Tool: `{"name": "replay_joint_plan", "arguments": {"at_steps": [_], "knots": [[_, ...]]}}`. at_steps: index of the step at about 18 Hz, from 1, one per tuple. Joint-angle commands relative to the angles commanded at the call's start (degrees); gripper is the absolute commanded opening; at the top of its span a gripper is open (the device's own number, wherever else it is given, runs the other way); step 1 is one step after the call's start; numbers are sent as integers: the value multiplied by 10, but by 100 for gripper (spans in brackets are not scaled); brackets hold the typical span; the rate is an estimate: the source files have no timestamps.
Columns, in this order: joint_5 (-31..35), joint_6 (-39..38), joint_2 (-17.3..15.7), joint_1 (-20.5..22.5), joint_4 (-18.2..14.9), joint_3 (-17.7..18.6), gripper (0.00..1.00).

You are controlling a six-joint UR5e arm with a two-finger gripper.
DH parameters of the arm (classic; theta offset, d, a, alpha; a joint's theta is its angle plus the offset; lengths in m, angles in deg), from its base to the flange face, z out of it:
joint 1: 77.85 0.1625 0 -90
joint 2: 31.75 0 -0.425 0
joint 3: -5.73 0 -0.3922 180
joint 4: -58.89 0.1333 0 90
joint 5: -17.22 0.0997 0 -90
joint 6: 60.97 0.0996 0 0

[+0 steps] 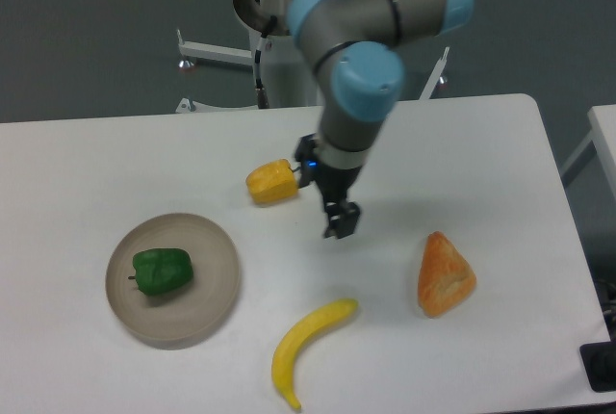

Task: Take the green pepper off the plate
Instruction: 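Move the open gripper over the green pepper on the plate, then lower the gripper onto the green pepper and close on it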

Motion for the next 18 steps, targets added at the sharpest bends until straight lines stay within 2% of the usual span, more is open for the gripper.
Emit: {"name": "replay_joint_plan", "arguments": {"at_steps": [2, 4, 6, 11, 13, 18], "knots": [[0, -37, 16, -25, 3, -7, 100], [-2, -83, 32, -54, 51, -9, 100], [-3, -133, 48, -83, 83, -11, 100], [-1, -139, 74, -128, 100, -29, 100], [1, -142, 83, -135, 120, -29, 100], [2, -137, 102, -143, 121, -24, 100]]}}
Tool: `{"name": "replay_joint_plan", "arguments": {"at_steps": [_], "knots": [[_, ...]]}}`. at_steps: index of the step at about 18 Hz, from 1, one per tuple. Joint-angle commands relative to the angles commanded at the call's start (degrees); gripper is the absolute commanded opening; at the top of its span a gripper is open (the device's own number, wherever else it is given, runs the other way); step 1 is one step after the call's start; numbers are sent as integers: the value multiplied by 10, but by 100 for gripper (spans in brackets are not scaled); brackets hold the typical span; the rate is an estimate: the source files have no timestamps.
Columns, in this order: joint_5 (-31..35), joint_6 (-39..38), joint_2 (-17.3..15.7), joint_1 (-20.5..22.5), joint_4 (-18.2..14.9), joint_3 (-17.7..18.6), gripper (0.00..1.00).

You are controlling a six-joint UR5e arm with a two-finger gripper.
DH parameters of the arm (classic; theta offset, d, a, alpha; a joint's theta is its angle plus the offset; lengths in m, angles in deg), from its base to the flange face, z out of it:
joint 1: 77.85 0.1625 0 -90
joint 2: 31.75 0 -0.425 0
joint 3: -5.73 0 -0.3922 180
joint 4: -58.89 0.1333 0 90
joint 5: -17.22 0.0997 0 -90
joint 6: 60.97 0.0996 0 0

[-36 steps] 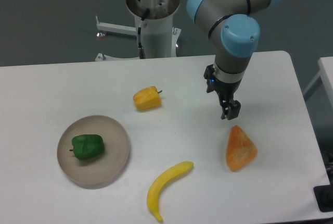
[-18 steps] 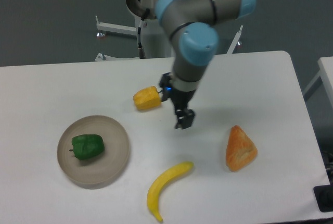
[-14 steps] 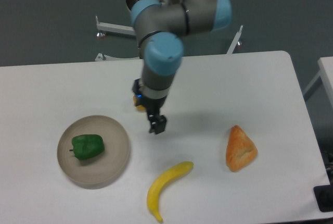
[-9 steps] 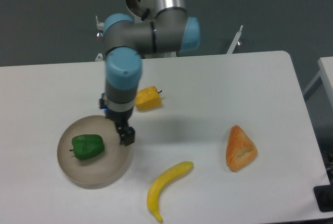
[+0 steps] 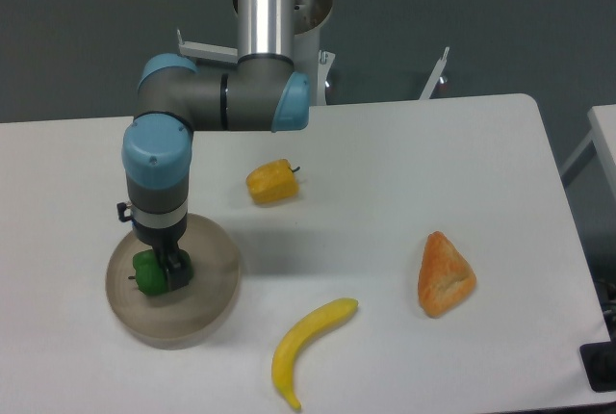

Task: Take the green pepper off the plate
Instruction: 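Lower the gripper onto the green pepper and close on it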

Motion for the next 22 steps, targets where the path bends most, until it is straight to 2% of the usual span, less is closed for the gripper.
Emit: {"name": "replay_joint_plan", "arguments": {"at_steps": [5, 7, 12, 13, 15, 16, 17, 22], "knots": [[2, -1, 12, 0, 5, -1, 100], [40, -1, 22, -2, 5, 1, 100], [46, 2, 38, -7, 6, -5, 99], [46, 5, 37, -7, 6, -5, 86], [42, 8, 37, -7, 4, -6, 51], [40, 8, 35, -7, 4, -7, 29], [40, 8, 33, -8, 3, -8, 23], [45, -1, 3, 0, -6, -11, 23]]}}
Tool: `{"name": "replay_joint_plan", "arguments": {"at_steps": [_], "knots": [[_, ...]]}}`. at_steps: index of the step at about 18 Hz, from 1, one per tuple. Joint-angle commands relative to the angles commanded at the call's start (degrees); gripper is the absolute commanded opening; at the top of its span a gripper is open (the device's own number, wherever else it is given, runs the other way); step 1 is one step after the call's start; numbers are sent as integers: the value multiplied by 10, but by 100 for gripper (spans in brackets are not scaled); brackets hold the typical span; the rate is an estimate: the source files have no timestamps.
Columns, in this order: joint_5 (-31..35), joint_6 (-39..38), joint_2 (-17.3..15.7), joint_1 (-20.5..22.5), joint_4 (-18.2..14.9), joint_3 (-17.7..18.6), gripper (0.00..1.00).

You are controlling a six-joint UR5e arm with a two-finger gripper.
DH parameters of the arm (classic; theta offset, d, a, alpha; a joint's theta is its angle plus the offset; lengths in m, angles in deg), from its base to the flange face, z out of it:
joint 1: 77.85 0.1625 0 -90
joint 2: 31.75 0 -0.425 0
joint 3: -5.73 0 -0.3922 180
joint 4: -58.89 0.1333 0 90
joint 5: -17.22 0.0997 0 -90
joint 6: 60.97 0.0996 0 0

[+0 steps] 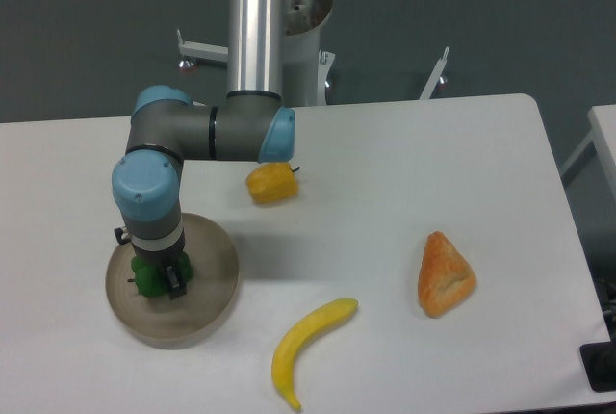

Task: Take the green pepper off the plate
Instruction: 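Lift the green pepper up off the plate and carry it away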

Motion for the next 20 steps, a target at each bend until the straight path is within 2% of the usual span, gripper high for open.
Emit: {"name": "replay_joint_plan", "arguments": {"at_steps": [1, 6, 10, 12, 17, 20], "knots": [[1, -2, -10, 10, -2, 2, 23], [-1, 9, -68, 73, -56, 4, 23], [1, 43, -98, 115, -80, 4, 22], [2, 68, -99, 135, -89, 2, 22], [2, 186, -122, 226, -129, 8, 22], [4, 247, -123, 258, -134, 19, 22]]}}
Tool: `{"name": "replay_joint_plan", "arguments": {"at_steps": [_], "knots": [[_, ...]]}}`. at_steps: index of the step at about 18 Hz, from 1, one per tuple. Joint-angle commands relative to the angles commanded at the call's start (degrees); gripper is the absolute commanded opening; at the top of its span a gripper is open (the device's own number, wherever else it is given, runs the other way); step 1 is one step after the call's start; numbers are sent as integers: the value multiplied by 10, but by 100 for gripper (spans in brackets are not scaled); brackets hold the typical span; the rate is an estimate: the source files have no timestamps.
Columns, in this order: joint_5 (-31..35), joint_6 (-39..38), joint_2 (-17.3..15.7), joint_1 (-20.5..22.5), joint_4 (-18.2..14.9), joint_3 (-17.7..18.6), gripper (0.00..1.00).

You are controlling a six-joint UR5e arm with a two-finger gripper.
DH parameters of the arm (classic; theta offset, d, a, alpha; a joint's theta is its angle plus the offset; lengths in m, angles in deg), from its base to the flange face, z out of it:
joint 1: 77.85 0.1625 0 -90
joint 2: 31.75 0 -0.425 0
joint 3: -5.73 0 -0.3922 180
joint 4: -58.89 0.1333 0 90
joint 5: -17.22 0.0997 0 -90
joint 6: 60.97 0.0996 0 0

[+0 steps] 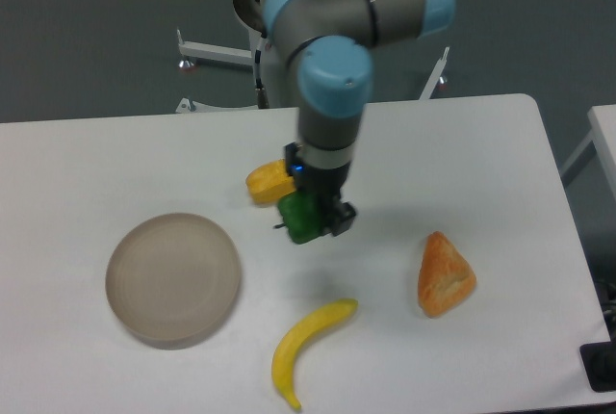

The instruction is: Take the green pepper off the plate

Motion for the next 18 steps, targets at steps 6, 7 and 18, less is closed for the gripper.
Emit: {"name": "replay_joint_plan", "arguments": {"at_steps": [6, 7, 18], "knots": [[67, 50, 2, 5, -2, 3, 24], [67, 55, 3, 5, -1, 2, 24], [54, 56, 6, 17, 0, -4, 24]]}}
